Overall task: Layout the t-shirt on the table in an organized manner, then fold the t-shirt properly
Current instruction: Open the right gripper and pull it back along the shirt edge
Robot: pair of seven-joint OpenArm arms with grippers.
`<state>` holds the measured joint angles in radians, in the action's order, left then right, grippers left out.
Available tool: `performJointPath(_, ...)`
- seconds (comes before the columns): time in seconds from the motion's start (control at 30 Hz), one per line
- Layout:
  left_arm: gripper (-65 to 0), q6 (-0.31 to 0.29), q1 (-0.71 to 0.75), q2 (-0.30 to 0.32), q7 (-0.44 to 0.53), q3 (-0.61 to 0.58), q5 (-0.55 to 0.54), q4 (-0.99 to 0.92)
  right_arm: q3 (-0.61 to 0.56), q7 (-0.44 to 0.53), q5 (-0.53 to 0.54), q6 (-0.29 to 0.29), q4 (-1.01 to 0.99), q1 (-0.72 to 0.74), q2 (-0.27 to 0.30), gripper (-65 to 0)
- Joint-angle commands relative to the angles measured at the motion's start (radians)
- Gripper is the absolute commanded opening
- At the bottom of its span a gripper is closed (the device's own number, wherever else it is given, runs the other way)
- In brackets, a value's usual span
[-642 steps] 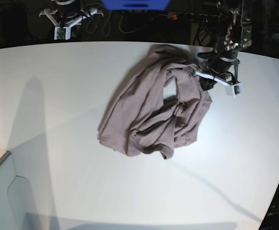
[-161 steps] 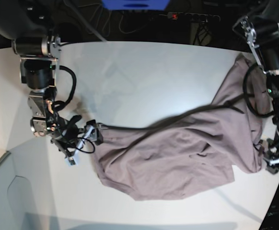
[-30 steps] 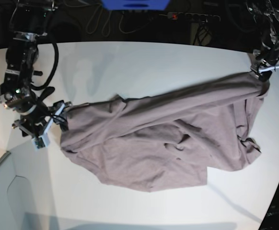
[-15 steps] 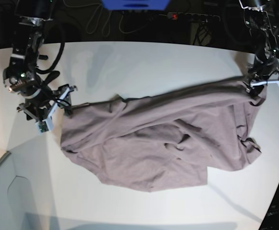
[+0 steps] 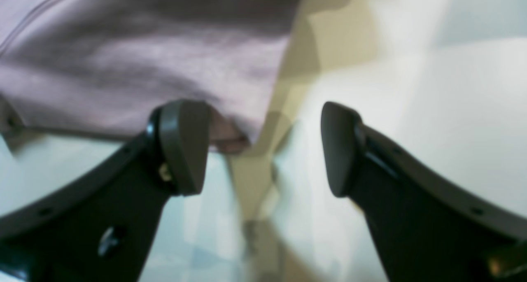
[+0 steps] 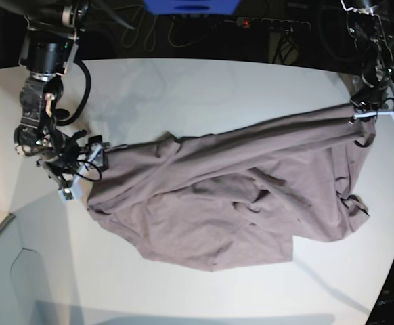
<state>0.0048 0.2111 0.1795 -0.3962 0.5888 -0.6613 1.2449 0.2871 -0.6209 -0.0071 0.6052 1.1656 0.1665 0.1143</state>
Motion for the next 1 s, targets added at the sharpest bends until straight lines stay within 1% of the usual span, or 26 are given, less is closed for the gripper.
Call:
performJointPath(0.0, -65.0, -0.010, 0.007, 0.013, 0.019, 0.006, -0.007, 0.051, -0.001, 0.025, 0.011, -0.003, 0.010, 0.015, 0.014, -22.9)
performJointPath(0.07, -65.0, -0.010, 0.040, 0.008, 0.019, 0.006, -0.008, 0.117, -0.002, 0.034, 0.011, 0.002, 0.017, 0.011, 0.015, -26.7)
performJointPath(0.13, -65.0, -0.010, 0.070, 0.001, 0.019, 0.003, -0.008, 0.201, -0.002, 0.026, 0.011, 0.002, 0.021, -0.002, 0.015, -34.7)
performJointPath(0.17, -65.0, -0.010, 0.089, -0.015, 0.019, 0.003, -0.008, 0.241, -0.002, 0.026, 0.011, 0.002, 0.023, -0.008, 0.015, -40.0)
performJointPath(0.2, -65.0, -0.010, 0.103, -0.033, 0.019, 0.004, -0.008, 0.287, -0.002, 0.026, 0.011, 0.002, 0.030, -0.015, 0.015, -46.8)
performJointPath(0.27, -65.0, -0.010, 0.126, -0.054, 0.019, 0.006, -0.008, 0.361, -0.002, 0.023, 0.011, 0.002, 0.069, -0.034, 0.015, -59.8)
performJointPath(0.3, -65.0, -0.010, 0.143, -0.062, 0.019, 0.006, -0.008, 0.395, -0.002, 0.023, 0.011, 0.002, 0.095, -0.052, 0.014, -65.0)
performJointPath(0.43, -65.0, -0.010, 0.169, -0.090, 0.019, 0.004, -0.008, 0.467, -0.001, 0.023, 0.011, 0.002, 0.224, -0.107, 0.014, -65.0)
performJointPath(0.67, -64.5, -0.010, 0.178, -0.096, 0.019, 0.006, -0.007, 0.464, -0.001, 0.023, 0.011, 0.002, 0.439, -0.196, 0.014, -65.0)
performJointPath(0.77, -59.5, -0.010, 0.182, -0.096, 0.019, 0.006, -0.007, 0.464, -0.001, 0.023, 0.011, 0.002, 0.482, -0.229, 0.014, -65.0)
performJointPath(0.87, -52.4, -0.010, 0.208, -0.097, 0.019, 0.004, -0.007, 0.464, -0.001, 0.023, 0.011, 0.002, 0.498, -0.252, 0.014, -65.0)
performJointPath(0.9, -51.1, -0.010, 0.210, -0.097, 0.019, 0.004, -0.007, 0.464, -0.001, 0.023, 0.011, 0.002, 0.498, -0.258, 0.014, -65.0)
performJointPath(0.97, -51.1, -0.010, 0.221, -0.097, 0.019, 0.004, -0.007, 0.464, 0.001, 0.023, 0.011, 0.002, 0.498, -0.264, 0.014, -65.0)
